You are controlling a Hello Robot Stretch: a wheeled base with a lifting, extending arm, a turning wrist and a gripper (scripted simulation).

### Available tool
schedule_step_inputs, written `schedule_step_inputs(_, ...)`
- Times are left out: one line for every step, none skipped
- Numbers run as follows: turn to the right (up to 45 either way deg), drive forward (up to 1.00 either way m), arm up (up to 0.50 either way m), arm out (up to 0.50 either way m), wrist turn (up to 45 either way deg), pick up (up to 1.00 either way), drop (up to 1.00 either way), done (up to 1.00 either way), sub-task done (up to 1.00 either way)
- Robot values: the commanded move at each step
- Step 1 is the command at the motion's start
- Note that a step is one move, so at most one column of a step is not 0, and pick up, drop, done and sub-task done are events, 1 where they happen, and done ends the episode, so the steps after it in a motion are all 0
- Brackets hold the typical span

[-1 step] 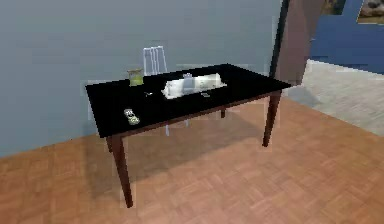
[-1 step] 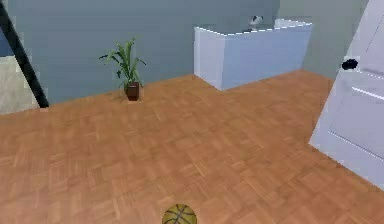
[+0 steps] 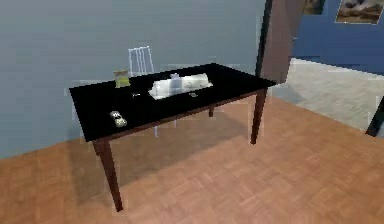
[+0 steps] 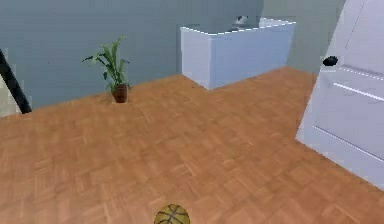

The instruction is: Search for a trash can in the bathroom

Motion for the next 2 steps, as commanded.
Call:
schedule_step_inputs(0.0, 0.50, 0.00, 0.00, 0.0, 0.00, 0.00, 0.00, 0.00)
schedule_step_inputs(45.0, 0.00, 0.00, 0.00, 0.0, 0.00, 0.00, 0.00, 0.00)
